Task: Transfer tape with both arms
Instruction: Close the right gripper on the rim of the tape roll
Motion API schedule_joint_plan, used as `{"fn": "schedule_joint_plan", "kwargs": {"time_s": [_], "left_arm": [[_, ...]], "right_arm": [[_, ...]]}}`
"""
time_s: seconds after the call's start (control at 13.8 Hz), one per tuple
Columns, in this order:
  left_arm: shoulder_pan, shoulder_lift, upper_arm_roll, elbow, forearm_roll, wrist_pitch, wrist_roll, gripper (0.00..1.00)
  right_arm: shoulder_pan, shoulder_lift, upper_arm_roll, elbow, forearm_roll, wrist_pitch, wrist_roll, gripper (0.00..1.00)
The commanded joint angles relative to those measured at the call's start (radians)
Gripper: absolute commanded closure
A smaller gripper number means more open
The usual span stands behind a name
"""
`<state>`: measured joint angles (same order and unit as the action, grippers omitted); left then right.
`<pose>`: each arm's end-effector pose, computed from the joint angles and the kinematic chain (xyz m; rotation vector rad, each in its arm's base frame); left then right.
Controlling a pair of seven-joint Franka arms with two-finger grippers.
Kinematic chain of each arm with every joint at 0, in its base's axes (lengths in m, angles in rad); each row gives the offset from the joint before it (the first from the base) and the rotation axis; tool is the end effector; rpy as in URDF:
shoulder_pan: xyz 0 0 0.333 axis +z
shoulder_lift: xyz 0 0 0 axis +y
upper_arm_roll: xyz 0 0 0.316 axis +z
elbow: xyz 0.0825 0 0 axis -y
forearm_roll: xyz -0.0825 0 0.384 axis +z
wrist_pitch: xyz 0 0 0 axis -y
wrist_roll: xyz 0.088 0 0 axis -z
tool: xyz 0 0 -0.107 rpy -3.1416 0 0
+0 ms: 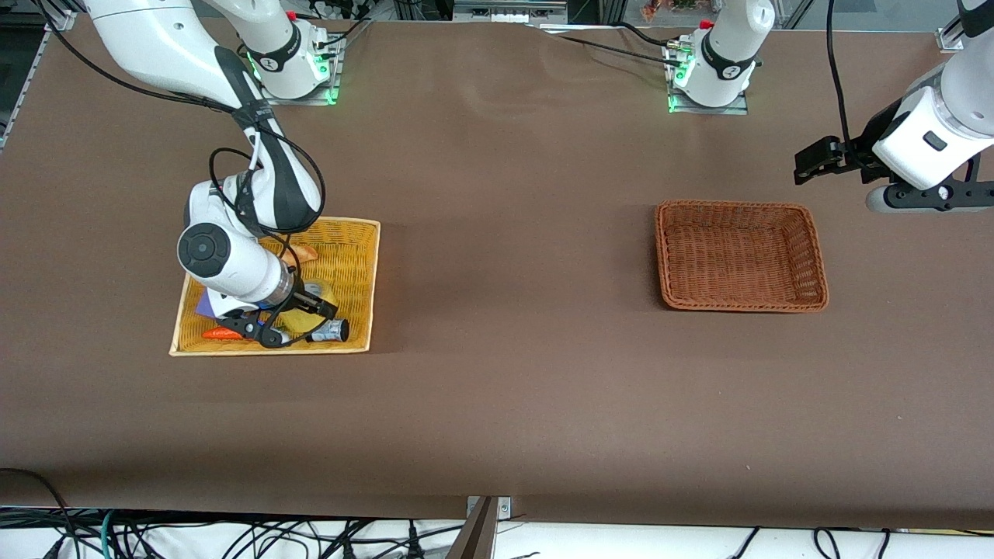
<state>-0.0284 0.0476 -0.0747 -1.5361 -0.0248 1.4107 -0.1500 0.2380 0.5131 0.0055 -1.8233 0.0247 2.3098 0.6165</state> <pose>0.5476 -0.0586 0.6018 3.1225 0.0700 -0.2741 0.6270 0.1560 0.2519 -3.0739 0.6080 0.0514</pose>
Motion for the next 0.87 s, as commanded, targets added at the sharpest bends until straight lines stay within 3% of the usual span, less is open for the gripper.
{"fn": "schedule_joint_plan", "kwargs": {"time_s": [0.0,0.07,0.14,0.22,0.36,0.51,0.65,0.8], "left_arm": [[0.005,0.003,-0.002,0.025,-0.026,-0.019,0.006,0.0],[0.004,0.003,-0.003,0.025,-0.026,-0.019,0.006,0.0],[0.001,0.003,-0.005,0.025,-0.026,-0.019,0.006,0.0],[-0.002,0.003,-0.005,0.025,-0.026,-0.019,0.006,0.0],[-0.002,0.003,-0.004,0.025,-0.026,-0.019,0.006,0.0],[-0.002,0.003,-0.004,0.025,-0.026,-0.019,0.006,0.0],[-0.002,0.003,-0.004,0.025,-0.026,-0.019,0.006,0.0],[-0.002,0.003,-0.004,0.025,-0.026,-0.019,0.006,0.0]], "right_arm": [[-0.005,-0.03,0.013,-0.031,0.011,0.022,0.048,0.0],[-0.003,-0.03,0.013,-0.03,0.011,0.022,0.049,0.01],[-0.005,-0.03,0.013,-0.027,0.011,0.02,0.048,0.18],[-0.005,-0.031,0.013,-0.025,0.009,0.02,0.046,0.42],[-0.003,-0.031,0.013,-0.022,0.008,0.023,0.043,0.73],[-0.005,-0.03,0.013,-0.021,0.008,0.037,0.032,0.8],[-0.003,-0.03,0.014,-0.021,0.004,0.039,0.031,1.0],[-0.005,-0.031,0.014,-0.021,0.003,0.039,0.031,1.0]]}}
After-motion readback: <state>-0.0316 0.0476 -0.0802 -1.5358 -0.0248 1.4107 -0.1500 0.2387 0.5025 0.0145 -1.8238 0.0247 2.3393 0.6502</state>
